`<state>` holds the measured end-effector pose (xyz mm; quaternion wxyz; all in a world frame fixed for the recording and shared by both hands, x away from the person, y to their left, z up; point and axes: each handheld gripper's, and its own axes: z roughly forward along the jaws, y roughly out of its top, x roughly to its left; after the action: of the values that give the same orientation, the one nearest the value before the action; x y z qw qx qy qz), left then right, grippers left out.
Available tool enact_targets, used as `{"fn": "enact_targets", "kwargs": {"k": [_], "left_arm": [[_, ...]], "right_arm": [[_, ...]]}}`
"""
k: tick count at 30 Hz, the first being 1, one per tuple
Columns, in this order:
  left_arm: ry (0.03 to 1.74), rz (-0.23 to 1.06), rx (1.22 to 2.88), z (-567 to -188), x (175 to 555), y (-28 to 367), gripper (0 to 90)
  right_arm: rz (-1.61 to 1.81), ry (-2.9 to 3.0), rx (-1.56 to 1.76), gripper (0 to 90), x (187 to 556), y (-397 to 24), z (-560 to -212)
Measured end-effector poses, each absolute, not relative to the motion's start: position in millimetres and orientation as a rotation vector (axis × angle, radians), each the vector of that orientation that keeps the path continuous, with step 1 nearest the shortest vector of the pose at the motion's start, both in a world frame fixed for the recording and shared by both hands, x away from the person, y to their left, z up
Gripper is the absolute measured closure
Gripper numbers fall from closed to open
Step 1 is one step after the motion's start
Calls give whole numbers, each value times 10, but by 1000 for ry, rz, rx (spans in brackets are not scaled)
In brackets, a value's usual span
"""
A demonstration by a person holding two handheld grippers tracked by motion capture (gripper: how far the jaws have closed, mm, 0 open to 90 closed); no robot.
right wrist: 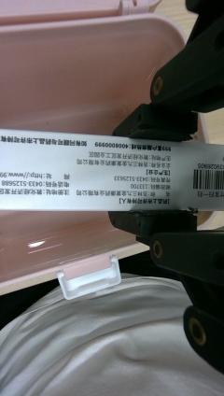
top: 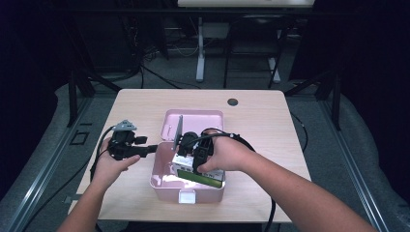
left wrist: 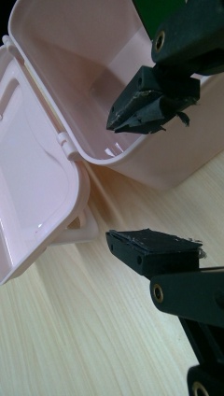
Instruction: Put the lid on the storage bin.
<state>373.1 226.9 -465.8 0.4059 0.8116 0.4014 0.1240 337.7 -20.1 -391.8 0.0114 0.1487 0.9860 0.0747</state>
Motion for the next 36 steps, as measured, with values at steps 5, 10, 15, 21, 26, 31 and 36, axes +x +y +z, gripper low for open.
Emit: {"fn": "enact_targets", "kwargs": {"k": [5, 10, 15, 21, 26, 31, 36], "left_arm": [[1003, 311, 2049, -4653, 3727, 2267, 417], [989, 282, 2061, -4642, 3733, 2282, 417], [994, 289, 2048, -4644, 3730, 2280, 417], [990, 296, 2048, -4655, 3728, 2259, 417], [992, 289, 2048, -4655, 3730, 2262, 417], [1003, 312, 2037, -4659, 3729, 2264, 417], [1002, 313, 2035, -4660, 3726, 2262, 417]], "right_arm": [[210, 3067, 379, 616, 3355, -190, -3990], [218, 3080, 310, 616, 3362, -195, -4013], [250, 3097, 259, 616, 3358, -212, -4058], [218, 3114, 201, 616, 3341, -222, -4172], [227, 3133, 194, 615, 3355, -222, -4243], [215, 3134, 157, 616, 3346, -219, -4335], [222, 3155, 134, 615, 3336, -205, -4439]]}}
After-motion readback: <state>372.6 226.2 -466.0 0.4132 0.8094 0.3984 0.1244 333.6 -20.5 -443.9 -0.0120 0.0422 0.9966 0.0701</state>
